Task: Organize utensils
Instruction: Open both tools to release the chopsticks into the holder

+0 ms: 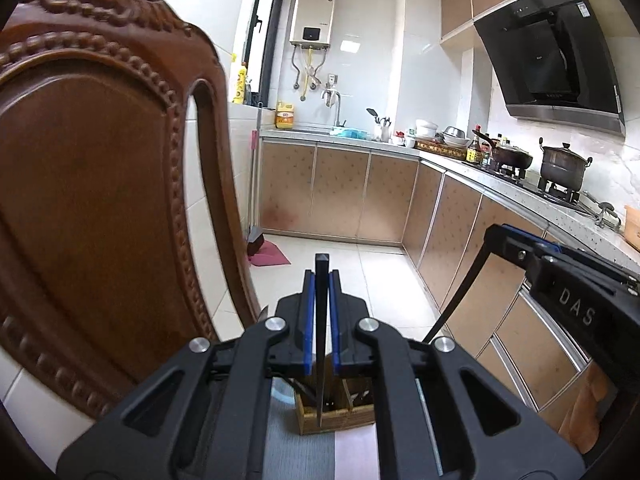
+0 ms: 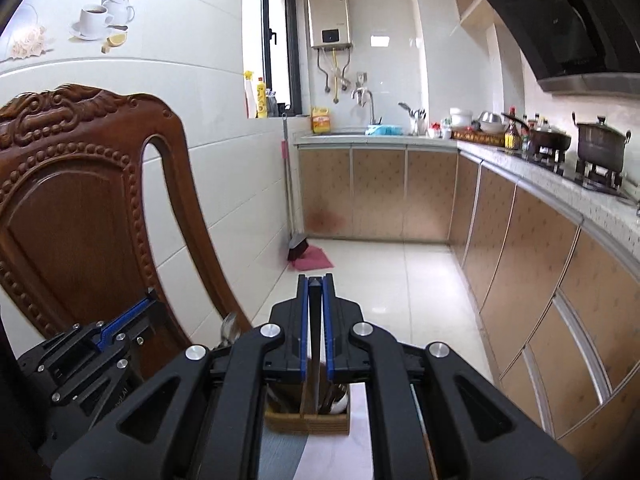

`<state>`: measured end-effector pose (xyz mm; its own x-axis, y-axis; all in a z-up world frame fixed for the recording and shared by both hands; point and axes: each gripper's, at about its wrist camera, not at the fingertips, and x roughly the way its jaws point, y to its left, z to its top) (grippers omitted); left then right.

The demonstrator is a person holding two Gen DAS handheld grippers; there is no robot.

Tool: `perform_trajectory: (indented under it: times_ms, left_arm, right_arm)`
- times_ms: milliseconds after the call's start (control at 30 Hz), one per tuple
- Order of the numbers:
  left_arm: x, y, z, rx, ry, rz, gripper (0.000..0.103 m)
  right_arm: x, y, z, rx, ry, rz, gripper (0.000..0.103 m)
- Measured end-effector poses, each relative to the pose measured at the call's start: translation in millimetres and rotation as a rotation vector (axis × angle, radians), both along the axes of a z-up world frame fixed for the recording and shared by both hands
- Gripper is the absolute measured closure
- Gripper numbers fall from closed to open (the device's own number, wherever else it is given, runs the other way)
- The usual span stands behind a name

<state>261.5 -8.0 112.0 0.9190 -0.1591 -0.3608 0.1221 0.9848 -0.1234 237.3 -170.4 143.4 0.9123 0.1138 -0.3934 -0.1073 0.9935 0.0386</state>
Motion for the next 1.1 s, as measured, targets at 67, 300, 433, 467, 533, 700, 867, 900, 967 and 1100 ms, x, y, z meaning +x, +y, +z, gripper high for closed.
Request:
perform_trajectory:
  times_ms: [67, 300, 433, 467, 533, 700, 867, 900, 967, 1100]
  left_arm:
    - [13, -3, -1, 0.005, 0.004, -0.001, 0.096]
    - [47, -14, -17, 0.005, 0.028, 0.003, 0.096]
    - [64, -15, -35, -0.010, 0.047, 0.006, 0.096]
    - [67, -15, -37, -0.016, 0.044, 0.004, 0.096]
    - [73, -15, -40, -0.028, 0.036, 0.004, 0.096]
    - [89, -15, -60, -0.044, 0.054, 0.010, 0.096]
    - [102, -16, -83, -0.059, 0.094, 0.012, 0.096]
    - [104, -15, -88, -0.059, 0.101, 0.014, 0.096]
    - [106, -16, -95, -0.061, 0.113, 0.014, 0.096]
    - [109, -18, -106, -0.054, 0.140, 0.008, 0.096]
  right_arm:
    - [10, 0, -2, 0.002, 0.008, 0.000, 0.096]
    - [43, -3, -29, 0.023, 0.058, 0.002, 0.096]
    - [56, 0, -49, 0.025, 0.088, 0.015, 0.096]
    - [58, 1, -52, 0.024, 0.090, 0.019, 0.096]
    - [63, 4, -58, 0.016, 0.097, 0.024, 0.096]
    - [72, 9, -75, -0.003, 0.116, 0.032, 0.096]
    - [84, 10, -94, -0.006, 0.156, 0.039, 0.096]
    - [85, 10, -98, -0.007, 0.162, 0.039, 0.096]
    - [88, 11, -105, -0.012, 0.176, 0.041, 0.096]
    - [91, 13, -114, -0.018, 0.199, 0.045, 0.096]
